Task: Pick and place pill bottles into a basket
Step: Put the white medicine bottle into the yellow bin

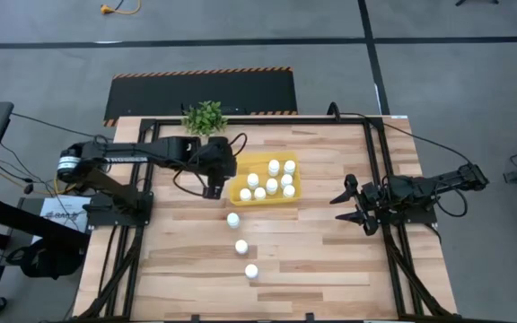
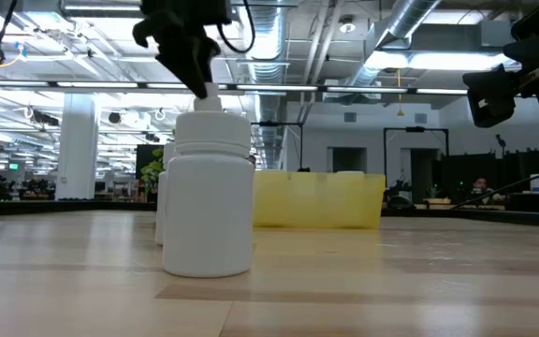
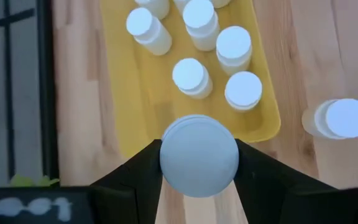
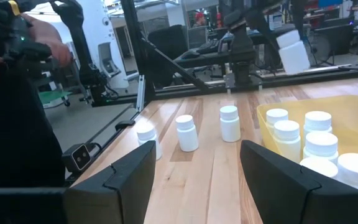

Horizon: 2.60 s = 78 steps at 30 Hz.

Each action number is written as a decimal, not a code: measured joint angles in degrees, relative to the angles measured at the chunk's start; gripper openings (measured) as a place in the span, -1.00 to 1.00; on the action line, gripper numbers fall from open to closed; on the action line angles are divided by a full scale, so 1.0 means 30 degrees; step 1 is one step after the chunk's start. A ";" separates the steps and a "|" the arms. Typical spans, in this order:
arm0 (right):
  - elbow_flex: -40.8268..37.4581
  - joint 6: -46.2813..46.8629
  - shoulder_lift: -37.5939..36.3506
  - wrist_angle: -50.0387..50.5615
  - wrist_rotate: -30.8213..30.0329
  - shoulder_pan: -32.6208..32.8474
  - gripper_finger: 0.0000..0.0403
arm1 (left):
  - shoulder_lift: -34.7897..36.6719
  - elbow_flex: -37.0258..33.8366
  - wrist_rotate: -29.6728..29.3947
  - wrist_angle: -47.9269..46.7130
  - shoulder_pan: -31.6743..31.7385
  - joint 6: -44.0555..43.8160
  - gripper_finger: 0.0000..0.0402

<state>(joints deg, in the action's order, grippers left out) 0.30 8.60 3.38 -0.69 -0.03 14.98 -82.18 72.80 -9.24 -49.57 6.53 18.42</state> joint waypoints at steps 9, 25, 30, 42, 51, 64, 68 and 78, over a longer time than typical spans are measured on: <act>0.0000 0.0000 0.0000 0.0000 0.0000 0.0000 0.12 | -0.1699 -0.0002 0.0995 0.1428 0.1172 0.0999 -0.20; 0.0005 0.0000 0.0000 0.0000 0.0000 0.0000 0.12 | -0.3323 -0.0031 0.2858 0.2545 0.2893 0.1260 -0.20; 0.0007 0.0000 -0.0007 0.0000 0.0000 0.0000 0.12 | -0.3785 -0.0019 0.3115 0.2700 0.3154 0.1303 -0.20; 0.0007 0.0000 -0.0005 0.0000 0.0000 0.0000 0.12 | -0.3931 -0.1584 0.3639 0.3948 0.3270 0.0793 -0.20; 0.0002 0.0000 -0.0005 0.0000 0.0000 0.0000 0.12 | -0.3931 -0.2879 0.3933 0.5306 0.3270 0.0298 -0.20; 0.0000 0.0000 -0.0007 0.0000 0.0000 0.0000 0.12 | -0.4923 -0.3128 0.4078 0.6035 0.3320 0.0305 -0.20; 0.0007 0.0000 -0.0007 0.0007 0.0000 0.0000 0.12 | -0.5386 -0.3128 0.4468 0.6256 0.3314 0.0298 -0.20; 0.0007 0.0000 -0.0007 0.0000 0.0000 0.0000 0.12 | -0.5577 -0.3091 0.4731 0.6522 0.3314 0.0181 -0.20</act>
<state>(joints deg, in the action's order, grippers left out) 0.32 8.60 3.36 -0.69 -0.03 14.98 -98.91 63.53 4.95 -30.00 16.47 18.96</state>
